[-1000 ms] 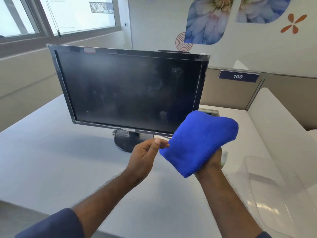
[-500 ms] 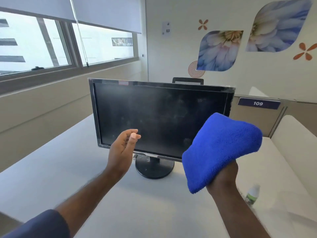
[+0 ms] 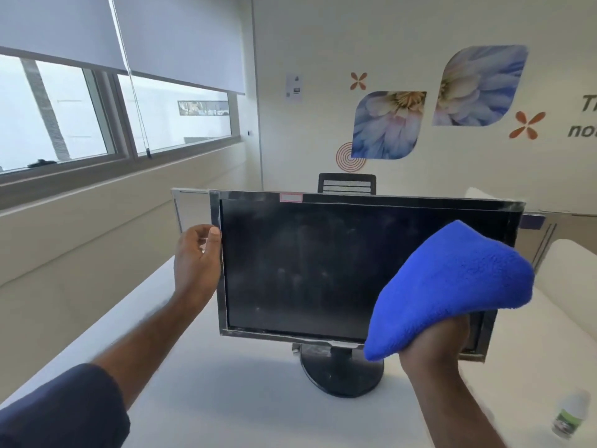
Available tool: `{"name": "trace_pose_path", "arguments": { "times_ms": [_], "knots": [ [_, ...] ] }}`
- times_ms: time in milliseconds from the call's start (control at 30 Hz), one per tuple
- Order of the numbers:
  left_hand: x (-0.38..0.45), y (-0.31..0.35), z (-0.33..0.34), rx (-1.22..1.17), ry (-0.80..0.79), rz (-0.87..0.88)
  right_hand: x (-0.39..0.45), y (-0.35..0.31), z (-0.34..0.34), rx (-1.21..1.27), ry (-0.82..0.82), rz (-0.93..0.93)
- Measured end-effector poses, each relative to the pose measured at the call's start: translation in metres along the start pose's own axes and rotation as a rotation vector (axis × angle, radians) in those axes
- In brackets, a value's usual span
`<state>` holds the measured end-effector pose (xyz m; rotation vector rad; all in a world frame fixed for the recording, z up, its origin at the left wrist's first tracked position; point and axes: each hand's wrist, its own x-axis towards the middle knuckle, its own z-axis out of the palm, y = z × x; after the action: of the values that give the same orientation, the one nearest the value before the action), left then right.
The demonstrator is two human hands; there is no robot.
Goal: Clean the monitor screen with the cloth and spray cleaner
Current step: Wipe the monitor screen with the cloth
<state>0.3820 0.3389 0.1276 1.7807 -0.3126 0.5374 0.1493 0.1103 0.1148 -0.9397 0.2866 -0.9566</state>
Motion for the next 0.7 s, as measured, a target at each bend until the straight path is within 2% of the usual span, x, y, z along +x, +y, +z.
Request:
{"name": "trace_pose_path", "arguments": {
  "times_ms": [200,300,433,500,600,700],
  "knots": [
    [0.061,-0.017,0.012,-0.111,-0.030,-0.083,0.001,0.018,0.032,-0.116,0.078,-0.215],
    [0.077,-0.025,0.022,-0.146,-0.073,-0.150,0.007,0.025,0.039,-0.179,0.113,-0.239],
    [0.077,-0.031,0.035,-0.343,-0.237,-0.351,0.022,0.046,0.044,-0.369,0.157,-0.365],
    [0.074,-0.032,0.040,-0.399,-0.307,-0.400,0.033,0.059,0.053,-0.468,0.069,-0.449],
    [0.070,-0.031,0.041,-0.423,-0.292,-0.397,0.054,0.083,0.068,-0.624,-0.105,-0.544],
    [0.071,-0.032,0.039,-0.429,-0.287,-0.389,0.080,0.116,0.072,-1.159,-0.221,-0.764]
  ]
}}
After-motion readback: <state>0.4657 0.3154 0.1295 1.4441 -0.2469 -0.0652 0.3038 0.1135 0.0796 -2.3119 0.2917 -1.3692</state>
